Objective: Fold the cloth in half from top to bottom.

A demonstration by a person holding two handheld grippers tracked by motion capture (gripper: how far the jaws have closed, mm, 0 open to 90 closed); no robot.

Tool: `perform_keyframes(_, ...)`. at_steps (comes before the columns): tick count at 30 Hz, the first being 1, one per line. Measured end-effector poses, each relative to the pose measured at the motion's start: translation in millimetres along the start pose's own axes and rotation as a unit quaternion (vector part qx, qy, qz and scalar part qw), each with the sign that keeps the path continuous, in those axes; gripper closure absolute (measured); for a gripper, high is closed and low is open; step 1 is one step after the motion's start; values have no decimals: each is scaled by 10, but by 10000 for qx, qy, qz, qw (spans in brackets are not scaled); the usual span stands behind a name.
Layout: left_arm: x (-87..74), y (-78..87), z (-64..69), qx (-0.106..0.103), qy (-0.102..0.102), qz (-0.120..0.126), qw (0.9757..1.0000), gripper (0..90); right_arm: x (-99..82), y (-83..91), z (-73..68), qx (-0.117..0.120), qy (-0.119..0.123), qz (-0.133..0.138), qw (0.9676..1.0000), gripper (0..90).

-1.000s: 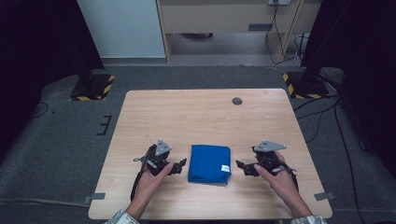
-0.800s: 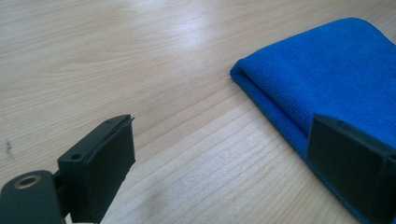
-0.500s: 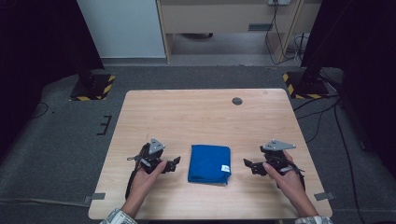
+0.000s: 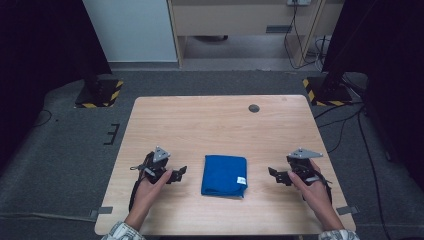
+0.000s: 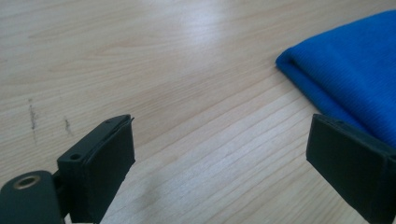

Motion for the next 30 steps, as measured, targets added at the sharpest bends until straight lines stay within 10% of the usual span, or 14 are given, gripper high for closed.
perform_keyframes(11, -16, -98, -201, -33, -96, -282, 9996, 69, -121, -217, 167, -126, -198, -527, 9983, 93)
perform_keyframes(30, 161, -399, -616, 257, 435, -313, 9982, 66, 256, -634, 427, -382, -537, -477, 9967, 100)
Point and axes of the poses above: each handheld gripper's, and its own axes: y roughly backward along the jaws, x roughly out of its top, z roughly to its right, the point moved 9 cm from there along -y, roughly forward along the jaws, and after that the axes turned 9 degrees about -x, right-handed, at the moved point
